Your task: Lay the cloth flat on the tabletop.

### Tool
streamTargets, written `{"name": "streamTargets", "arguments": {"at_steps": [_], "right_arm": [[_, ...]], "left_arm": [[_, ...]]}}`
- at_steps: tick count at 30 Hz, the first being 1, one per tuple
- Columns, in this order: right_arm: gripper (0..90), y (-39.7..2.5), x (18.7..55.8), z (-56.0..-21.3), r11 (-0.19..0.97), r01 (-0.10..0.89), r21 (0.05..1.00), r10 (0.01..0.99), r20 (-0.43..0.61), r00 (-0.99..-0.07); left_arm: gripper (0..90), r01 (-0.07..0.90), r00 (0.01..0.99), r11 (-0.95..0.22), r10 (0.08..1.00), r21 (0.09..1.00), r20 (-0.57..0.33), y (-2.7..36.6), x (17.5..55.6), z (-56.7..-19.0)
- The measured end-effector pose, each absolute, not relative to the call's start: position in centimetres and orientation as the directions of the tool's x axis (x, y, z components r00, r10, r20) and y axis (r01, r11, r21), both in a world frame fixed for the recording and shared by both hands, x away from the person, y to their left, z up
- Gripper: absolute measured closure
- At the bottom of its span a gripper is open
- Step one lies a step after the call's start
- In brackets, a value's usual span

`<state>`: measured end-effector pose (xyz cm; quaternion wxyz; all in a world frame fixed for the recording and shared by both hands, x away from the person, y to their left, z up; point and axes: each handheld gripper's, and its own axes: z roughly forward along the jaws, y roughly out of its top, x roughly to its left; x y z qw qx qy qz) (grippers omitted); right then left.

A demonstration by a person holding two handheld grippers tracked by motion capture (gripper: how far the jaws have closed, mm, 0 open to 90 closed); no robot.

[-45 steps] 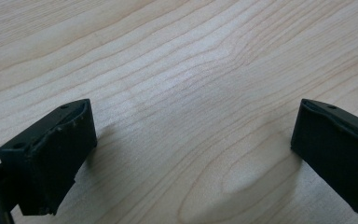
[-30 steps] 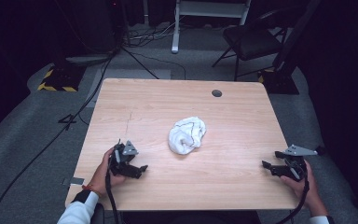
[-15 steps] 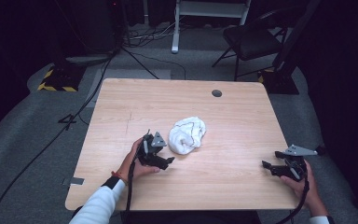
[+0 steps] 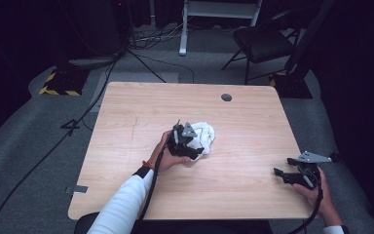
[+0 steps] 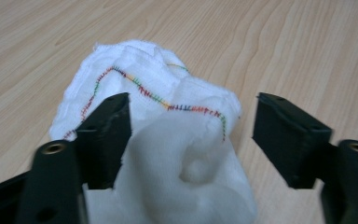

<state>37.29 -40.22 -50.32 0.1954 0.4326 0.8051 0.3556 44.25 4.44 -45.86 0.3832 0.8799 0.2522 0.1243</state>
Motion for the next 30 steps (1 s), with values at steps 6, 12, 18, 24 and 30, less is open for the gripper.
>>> {"name": "streamTargets", "arguments": {"at_steps": [6,12,18,24,30], "right_arm": [[20.4,-40.1,37.4,-50.3,0.368,0.559,0.743,0.837,-0.002,-0.547],[19.0,-40.0,37.7,-50.3,0.374,0.563,0.737,0.836,-0.005,-0.549],[24.6,-39.8,37.9,-50.0,0.412,0.539,0.734,0.820,-0.042,-0.570],[32.6,-38.8,38.6,-49.2,0.448,0.517,0.729,0.800,-0.070,-0.595],[36.0,-36.7,39.4,-47.6,0.450,0.480,0.753,0.756,-0.035,-0.653]], "left_arm": [[49.4,0.371,0.847,-0.605,0.532,0.705,0.011,4.7,45.0,-46.6],[66.2,0.373,0.868,-0.644,0.496,0.668,-0.006,5.3,45.0,-47.0],[77.3,0.388,0.878,-0.636,0.475,0.667,-0.058,5.4,44.9,-47.4],[78.9,0.367,0.902,-0.643,0.422,0.672,-0.089,5.6,43.8,-47.5],[79.2,0.290,0.941,-0.691,0.330,0.662,-0.068,6.0,41.3,-47.3]]}}
